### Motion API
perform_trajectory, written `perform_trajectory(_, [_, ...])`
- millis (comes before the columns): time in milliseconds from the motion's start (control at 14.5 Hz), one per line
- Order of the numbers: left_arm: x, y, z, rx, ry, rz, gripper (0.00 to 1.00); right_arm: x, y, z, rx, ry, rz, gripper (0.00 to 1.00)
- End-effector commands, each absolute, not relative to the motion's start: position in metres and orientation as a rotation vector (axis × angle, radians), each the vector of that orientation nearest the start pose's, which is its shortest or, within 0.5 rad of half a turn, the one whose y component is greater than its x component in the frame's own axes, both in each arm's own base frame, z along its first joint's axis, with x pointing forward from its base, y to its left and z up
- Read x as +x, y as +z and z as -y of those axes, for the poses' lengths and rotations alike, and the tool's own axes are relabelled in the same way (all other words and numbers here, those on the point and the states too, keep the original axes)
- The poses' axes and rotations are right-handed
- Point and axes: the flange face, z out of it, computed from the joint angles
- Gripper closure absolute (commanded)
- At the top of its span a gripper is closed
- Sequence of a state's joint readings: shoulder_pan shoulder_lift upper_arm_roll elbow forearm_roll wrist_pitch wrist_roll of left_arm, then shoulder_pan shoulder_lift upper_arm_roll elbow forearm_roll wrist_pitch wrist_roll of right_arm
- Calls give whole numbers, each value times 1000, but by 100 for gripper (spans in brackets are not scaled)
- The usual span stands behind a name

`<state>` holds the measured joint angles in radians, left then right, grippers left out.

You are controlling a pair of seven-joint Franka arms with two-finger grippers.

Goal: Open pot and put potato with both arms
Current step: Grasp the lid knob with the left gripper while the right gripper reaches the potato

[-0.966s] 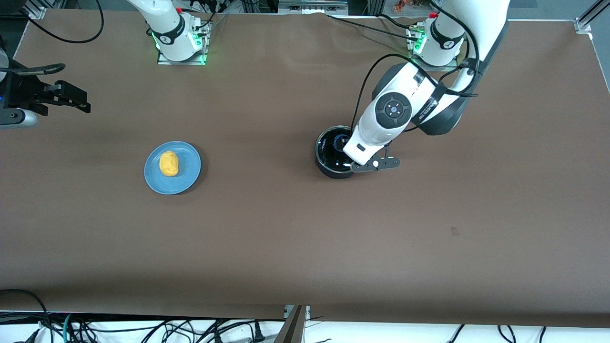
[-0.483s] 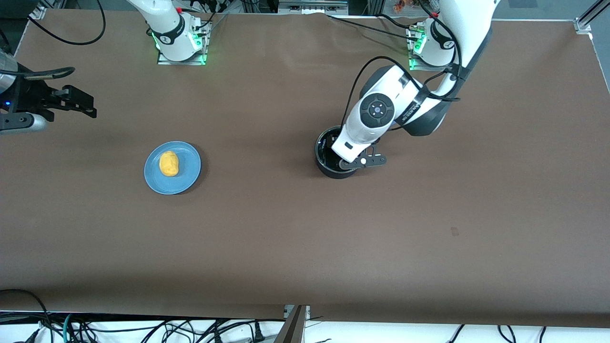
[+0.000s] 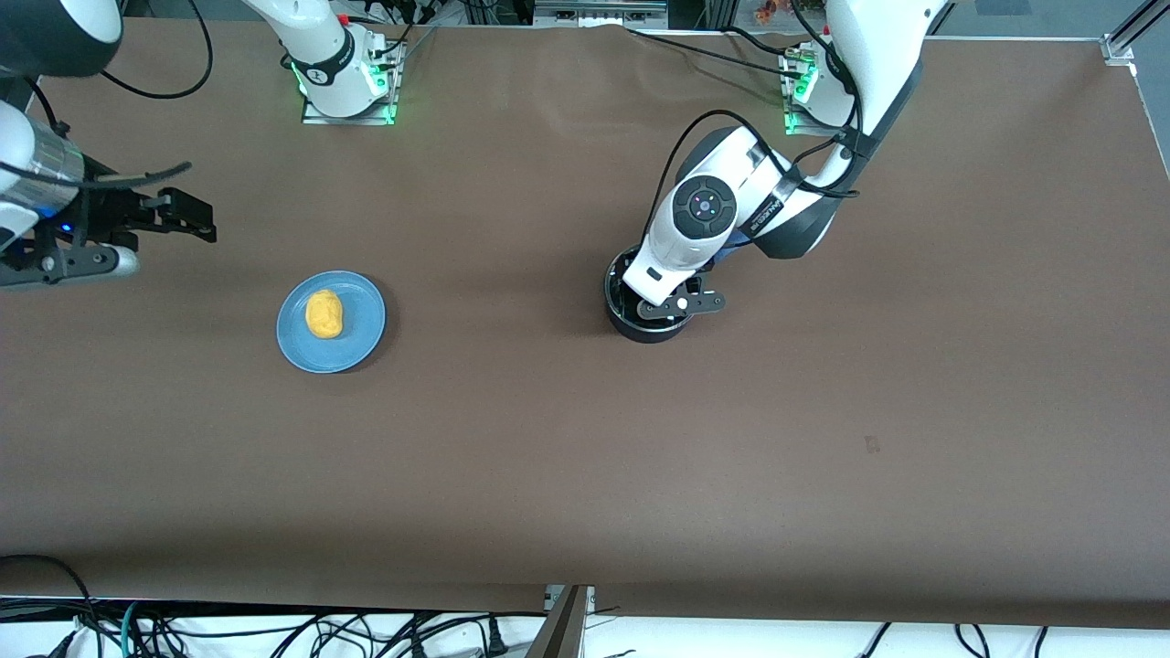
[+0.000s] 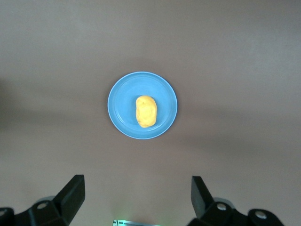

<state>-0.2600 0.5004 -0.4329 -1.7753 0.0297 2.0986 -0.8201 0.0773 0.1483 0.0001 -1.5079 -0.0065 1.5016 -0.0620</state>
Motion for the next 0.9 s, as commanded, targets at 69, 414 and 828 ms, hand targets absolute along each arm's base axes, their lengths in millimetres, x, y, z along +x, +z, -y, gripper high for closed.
perform_trajectory(69, [506, 279, 394, -3150, 316, 227, 0, 597, 538, -45, -3128, 306, 229, 0])
perform_trajectory(414, [504, 276, 395, -3134, 293, 187, 21, 604, 508, -50, -3126, 323, 234, 0])
perform_trajectory(828, [503, 273, 396, -3132, 300, 185, 37, 602, 451, -52, -3125, 270, 231, 0])
